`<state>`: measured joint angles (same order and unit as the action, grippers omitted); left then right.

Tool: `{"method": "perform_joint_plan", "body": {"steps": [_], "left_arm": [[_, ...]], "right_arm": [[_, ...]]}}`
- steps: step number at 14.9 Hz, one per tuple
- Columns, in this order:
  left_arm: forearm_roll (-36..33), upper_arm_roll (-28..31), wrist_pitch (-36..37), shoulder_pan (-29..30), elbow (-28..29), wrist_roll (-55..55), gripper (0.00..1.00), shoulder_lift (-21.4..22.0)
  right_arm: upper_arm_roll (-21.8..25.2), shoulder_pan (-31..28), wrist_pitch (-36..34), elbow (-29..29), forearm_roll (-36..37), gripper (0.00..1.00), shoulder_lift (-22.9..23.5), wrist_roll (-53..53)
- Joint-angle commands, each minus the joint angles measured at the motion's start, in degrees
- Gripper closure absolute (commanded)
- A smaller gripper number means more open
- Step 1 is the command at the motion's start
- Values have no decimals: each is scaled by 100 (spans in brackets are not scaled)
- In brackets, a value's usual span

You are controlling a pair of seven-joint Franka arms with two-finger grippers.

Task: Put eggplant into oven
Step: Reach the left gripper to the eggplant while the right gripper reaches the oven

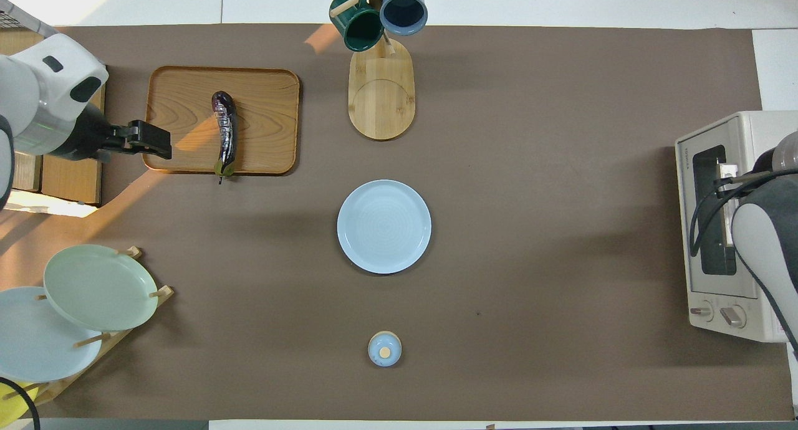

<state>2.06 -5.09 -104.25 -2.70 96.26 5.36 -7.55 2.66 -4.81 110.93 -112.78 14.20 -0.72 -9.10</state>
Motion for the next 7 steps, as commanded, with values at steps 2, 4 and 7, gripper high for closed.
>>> {"method": "perform_joint_plan", "body": {"steps": [2,4,7], "left_arm": [[76,17,-665,-20,-64,-341,0,-650],[84,17,-1096,-11,33,-526,0,-869],[93,17,-1623,-168,120,-527,0,-1257]], "right_arm": [[-46,-11,420,-455,153,100,-121,5],[-64,85,482,-455,101,100,-112,153],[-64,297,552,-507,-135,100,-78,260]]}}
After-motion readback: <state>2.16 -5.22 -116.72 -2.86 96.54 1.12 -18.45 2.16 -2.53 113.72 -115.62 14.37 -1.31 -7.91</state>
